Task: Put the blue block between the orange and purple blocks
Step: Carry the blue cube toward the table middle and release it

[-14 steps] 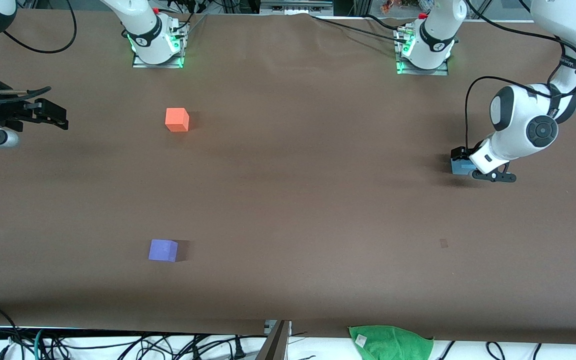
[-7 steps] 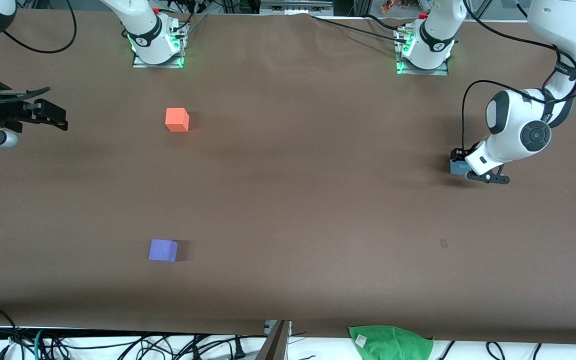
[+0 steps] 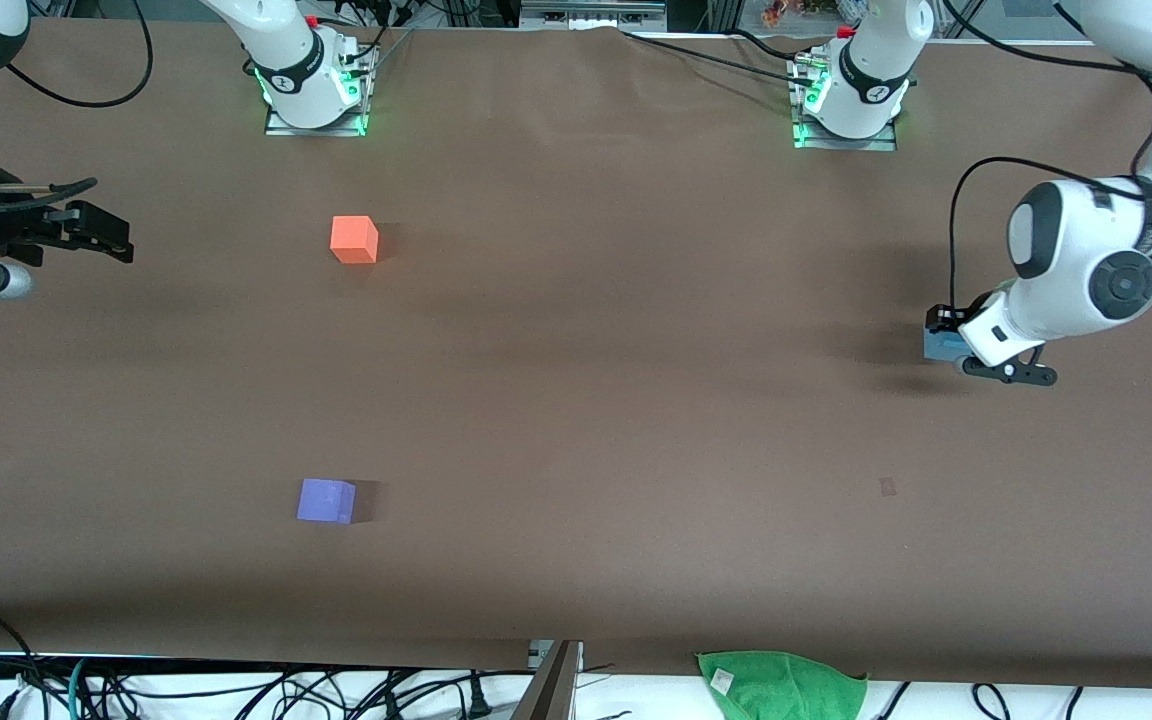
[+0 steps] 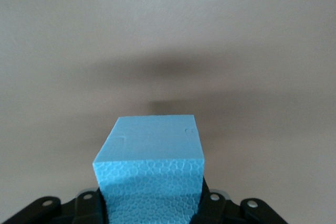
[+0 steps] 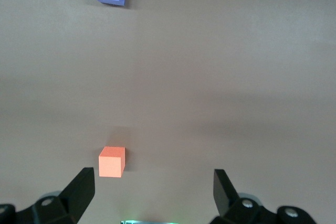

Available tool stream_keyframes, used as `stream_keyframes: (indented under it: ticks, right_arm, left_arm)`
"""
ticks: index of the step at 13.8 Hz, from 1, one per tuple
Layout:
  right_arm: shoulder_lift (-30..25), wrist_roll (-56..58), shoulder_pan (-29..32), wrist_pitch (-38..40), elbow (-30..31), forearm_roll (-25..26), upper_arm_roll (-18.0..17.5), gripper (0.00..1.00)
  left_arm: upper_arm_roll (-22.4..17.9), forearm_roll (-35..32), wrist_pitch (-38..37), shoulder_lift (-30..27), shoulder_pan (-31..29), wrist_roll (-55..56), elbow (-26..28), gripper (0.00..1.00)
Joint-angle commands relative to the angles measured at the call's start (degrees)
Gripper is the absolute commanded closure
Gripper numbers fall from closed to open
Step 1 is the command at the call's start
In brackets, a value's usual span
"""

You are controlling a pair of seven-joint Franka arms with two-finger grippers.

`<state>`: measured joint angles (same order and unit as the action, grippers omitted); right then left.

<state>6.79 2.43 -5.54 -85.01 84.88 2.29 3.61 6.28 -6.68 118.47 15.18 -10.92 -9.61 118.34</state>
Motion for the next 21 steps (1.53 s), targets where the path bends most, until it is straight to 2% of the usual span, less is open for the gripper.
stream_keyframes:
  ticks: [1,4,5,9,12,14,18,21]
  right_arm:
    - [-0.29,0.99,0.53,-0.51,0.28,-0.62,-0.27,0.0]
    - [-0.11,0.99,0.53,-1.21,0.28,-0.71,-0.27,0.0]
    - [-0.11,0.99,0.45,-1.21,0.28,-0.62,-0.27,0.0]
    - [-0.12,0.99,0.53,-1.3,0.28,-0.62,-0.27,0.0]
    - [0.24,1.08,0.53,-1.3,0.28,-0.71,-0.27,0.0]
    - [0.68,1.08,0.53,-1.39,0.28,-0.62,-0.27,0.0]
    - [0.76,1.08,0.62,-1.56,0.37,-0.71,-0.27,0.0]
    - [1.11,0.99,0.62,-1.74,0.37,-0.62,-0.27,0.0]
  left_arm:
    - [5.12,-0.09,-10.6,0.47,0.1,-0.32,-9.59,0.72]
    - [14.87,-0.17,-15.63,1.95,0.72,0.38,-15.84,0.74]
    - [16.73,-0.17,-15.99,2.92,2.03,1.43,-17.51,0.74]
    - [17.01,-0.26,-15.9,8.27,13.78,17.73,-22.61,0.73]
    - [16.92,-0.88,-15.64,17.4,24.07,30.92,-29.64,0.73]
    - [16.66,-0.96,-14.94,22.5,28.21,38.5,-32.46,0.75]
    - [16.57,-1.05,-3.27,28.14,30.87,42.66,-32.91,0.75]
    - [16.48,-1.14,-0.08,30.17,30.96,42.66,-32.65,0.74]
